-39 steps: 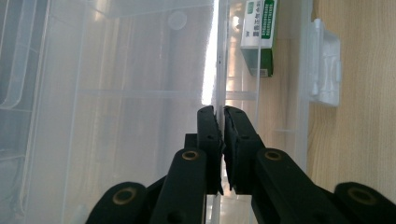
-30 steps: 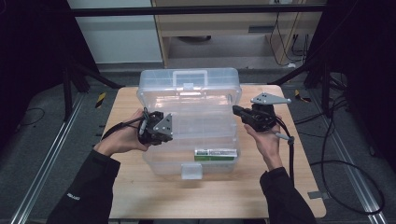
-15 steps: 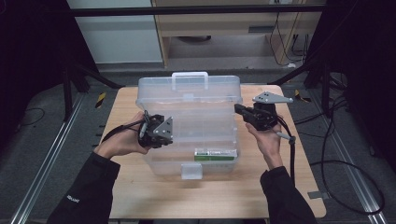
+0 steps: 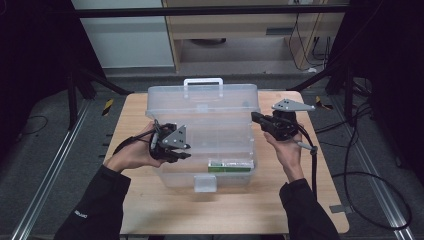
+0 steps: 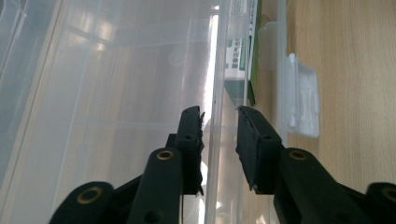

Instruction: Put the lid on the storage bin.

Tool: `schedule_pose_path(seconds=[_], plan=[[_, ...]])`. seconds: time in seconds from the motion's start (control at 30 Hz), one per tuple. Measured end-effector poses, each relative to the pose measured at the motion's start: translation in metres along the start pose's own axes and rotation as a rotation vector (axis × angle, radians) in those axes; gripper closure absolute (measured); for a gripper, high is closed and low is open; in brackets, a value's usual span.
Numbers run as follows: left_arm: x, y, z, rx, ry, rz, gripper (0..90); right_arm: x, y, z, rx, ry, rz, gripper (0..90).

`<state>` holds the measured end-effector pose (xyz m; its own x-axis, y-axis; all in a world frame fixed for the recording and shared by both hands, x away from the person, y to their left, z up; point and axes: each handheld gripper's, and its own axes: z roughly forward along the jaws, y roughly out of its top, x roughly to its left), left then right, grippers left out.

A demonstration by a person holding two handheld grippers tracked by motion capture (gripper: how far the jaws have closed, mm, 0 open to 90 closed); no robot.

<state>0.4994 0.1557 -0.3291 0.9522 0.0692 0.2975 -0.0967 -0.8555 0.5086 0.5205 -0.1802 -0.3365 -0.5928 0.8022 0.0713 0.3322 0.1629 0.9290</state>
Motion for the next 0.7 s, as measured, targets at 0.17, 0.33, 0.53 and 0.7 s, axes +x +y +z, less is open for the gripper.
schedule_pose_path(seconds=[0.17,0.33,0.53,0.7], plan=[[-0.001,0.0,0.004,-0.085,-0.01,-0.05,59.0,0.0,0.0,-0.001,-0.001,0.003,-0.001,90.0],[-0.003,-0.002,0.006,-0.162,-0.032,-0.099,54.0,-0.001,0.0,-0.001,0.001,0.005,-0.002,90.0],[-0.009,-0.003,0.009,-0.243,-0.053,-0.134,46.4,-0.001,0.0,-0.002,0.001,0.011,-0.005,90.0],[-0.013,-0.005,0.01,-0.326,-0.038,-0.18,41.3,-0.001,-0.001,-0.003,-0.001,0.013,-0.011,90.0]])
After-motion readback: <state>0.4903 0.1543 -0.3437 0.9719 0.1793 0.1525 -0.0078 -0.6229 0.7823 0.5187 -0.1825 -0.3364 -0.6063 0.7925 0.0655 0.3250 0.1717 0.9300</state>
